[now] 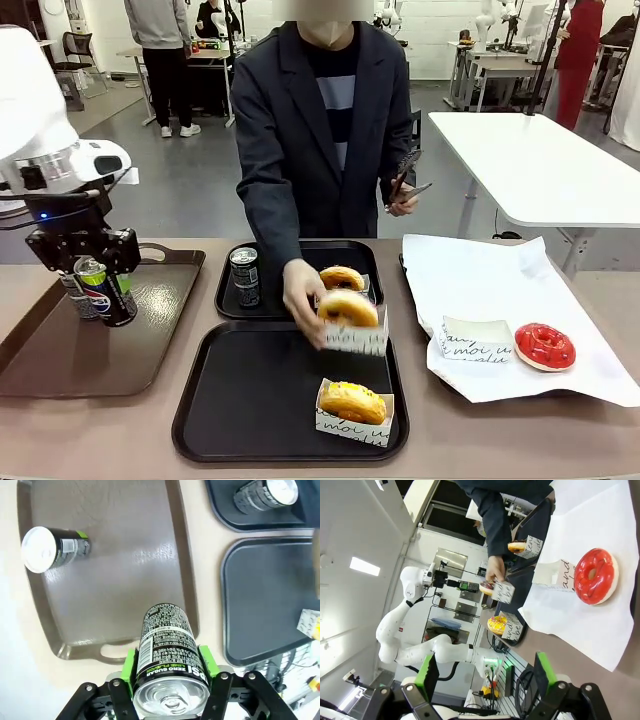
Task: Set up donuts and drinks on trays.
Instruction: Pick up one Pepsi coke from the Handle tray and place it on the Flat Tray without a Pepsi coke.
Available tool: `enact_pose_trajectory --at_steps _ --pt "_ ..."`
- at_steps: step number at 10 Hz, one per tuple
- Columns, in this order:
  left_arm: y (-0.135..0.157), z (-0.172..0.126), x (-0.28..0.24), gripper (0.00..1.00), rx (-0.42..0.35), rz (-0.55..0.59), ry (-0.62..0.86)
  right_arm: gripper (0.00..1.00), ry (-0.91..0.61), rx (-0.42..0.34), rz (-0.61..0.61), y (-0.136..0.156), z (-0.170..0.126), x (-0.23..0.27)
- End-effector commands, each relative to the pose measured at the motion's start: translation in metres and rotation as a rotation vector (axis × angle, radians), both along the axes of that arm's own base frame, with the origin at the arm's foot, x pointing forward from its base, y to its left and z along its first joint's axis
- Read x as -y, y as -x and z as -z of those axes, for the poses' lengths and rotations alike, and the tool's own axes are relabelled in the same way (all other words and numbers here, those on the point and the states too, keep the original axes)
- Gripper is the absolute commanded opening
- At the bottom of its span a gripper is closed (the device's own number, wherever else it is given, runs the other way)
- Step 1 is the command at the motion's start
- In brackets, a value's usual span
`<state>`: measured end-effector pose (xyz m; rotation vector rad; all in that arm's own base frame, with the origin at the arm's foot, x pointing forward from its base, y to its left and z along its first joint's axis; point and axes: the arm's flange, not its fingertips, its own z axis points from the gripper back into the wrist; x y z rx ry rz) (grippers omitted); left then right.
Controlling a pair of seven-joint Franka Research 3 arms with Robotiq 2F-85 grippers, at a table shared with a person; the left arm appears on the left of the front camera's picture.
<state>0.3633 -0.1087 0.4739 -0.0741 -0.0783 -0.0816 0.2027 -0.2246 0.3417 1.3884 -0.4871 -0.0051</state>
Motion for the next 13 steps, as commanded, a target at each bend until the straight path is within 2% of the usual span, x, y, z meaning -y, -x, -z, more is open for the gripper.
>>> enact_pose_trajectory --at_steps 1,2,8,9,11,13 --pt "0.001 -0.007 -0.009 0.00 -0.047 -0.076 0.116 1.00 -0.005 0.017 -0.001 0.002 0.000 -0.001" --pt "0.000 0.000 0.000 0.00 0.000 0.000 0.000 1.00 -0.005 0.017 -0.001 0.002 0.000 -0.001" --pt "0.000 0.000 0.000 0.00 0.000 0.000 0.000 1.00 -0.005 0.017 -0.001 0.002 0.000 -0.001" --pt "0.003 0.002 0.003 0.59 -0.022 -0.005 0.018 1.00 -0.005 0.017 -0.001 0.002 0.000 -0.001" --pt "0.020 -0.014 0.030 0.59 0.013 0.099 -0.024 1.00 -0.005 0.017 -0.001 0.002 0.000 -0.001" --pt "0.035 -0.037 0.075 0.59 0.033 0.197 -0.128 1.00 -0.005 0.017 -0.001 0.002 0.000 -0.001"
